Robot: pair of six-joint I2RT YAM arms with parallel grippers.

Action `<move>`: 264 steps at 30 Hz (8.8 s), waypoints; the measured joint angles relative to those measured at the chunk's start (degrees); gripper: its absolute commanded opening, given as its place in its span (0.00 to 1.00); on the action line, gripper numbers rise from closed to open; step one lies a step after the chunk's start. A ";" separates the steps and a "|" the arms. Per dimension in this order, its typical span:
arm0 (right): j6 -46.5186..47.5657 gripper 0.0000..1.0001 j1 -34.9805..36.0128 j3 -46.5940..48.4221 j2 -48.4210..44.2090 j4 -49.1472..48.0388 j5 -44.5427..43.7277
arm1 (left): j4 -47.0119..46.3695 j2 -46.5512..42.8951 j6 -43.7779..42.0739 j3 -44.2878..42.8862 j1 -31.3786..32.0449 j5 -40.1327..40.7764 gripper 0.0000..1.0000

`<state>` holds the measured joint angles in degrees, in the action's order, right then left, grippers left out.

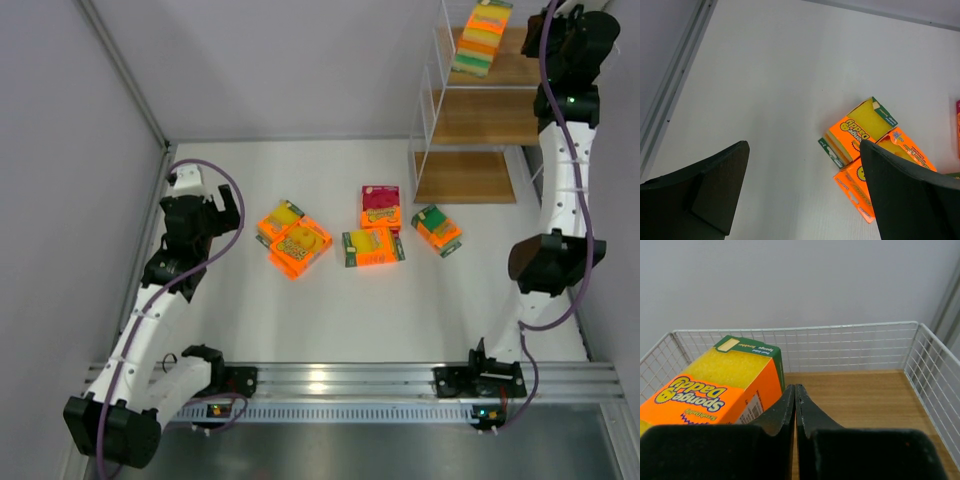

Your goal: Place and organize the cleaning sponges onto the shelf

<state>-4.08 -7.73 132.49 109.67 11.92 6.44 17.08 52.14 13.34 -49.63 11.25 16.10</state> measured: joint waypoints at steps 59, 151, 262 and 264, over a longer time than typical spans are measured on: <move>-0.11 0.99 29.97 -62.55 -57.94 -2.67 10.86 | -0.57 2.38 6.08 -0.07 -0.63 -9.75 0.98; 44.39 0.89 37.24 -57.27 1.03 18.08 25.14 | 1.25 7.21 6.43 0.24 -0.68 -7.67 0.98; -1.97 0.78 2.19 5.68 0.26 2.19 2.03 | 1.44 -0.37 7.52 0.24 -2.54 -4.70 0.98; -1.92 0.90 2.32 6.03 0.72 2.05 2.03 | 1.44 -0.37 7.52 0.24 -2.58 -4.66 0.98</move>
<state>-6.00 -5.41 138.52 110.39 13.98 8.47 18.52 51.77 20.86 -49.39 8.67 11.44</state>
